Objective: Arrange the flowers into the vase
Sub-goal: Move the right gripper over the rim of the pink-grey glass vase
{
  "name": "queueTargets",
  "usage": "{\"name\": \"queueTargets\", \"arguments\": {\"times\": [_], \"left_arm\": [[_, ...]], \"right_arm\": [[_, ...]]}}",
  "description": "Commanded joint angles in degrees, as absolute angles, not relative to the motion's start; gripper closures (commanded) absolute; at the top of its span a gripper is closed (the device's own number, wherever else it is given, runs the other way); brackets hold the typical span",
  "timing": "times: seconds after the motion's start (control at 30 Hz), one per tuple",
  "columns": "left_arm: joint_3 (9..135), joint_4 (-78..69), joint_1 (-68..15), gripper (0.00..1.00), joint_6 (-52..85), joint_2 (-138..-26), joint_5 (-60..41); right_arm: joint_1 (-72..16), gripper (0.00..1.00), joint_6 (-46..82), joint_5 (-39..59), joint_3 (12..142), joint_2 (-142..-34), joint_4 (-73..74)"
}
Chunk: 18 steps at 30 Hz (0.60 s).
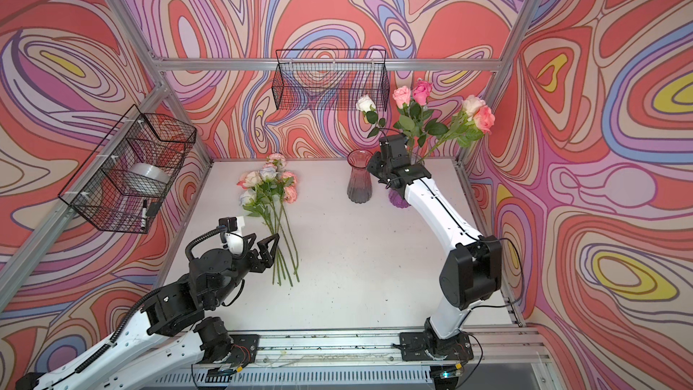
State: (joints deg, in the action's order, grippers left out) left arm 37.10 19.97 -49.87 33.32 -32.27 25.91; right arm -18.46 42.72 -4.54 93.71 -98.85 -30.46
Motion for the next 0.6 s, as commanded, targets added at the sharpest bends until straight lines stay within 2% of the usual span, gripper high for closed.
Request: {"name": "queueTargets", "arguments": {"times": [0.0,0.37,0.57], "left_arm": [[36.33,20.28,-49.57,0.22,34.56,-31.38,27.72],[36.71,21.34,-49.48,0.22,33.9,-30.68,28.89],[36.52,21.02,-49.57,0.22,33.52,-31.26,29.23]], "right_arm": [[-18.63,0.52,42.13,-6.8,98.57,-103.54,-31.67],[-18.54,0.52,43.19,-7.48,102.84,-110.36,-32.16],[-18.61,0.6,43.77,-6.59,103.01,-111.58,-31.13]]}}
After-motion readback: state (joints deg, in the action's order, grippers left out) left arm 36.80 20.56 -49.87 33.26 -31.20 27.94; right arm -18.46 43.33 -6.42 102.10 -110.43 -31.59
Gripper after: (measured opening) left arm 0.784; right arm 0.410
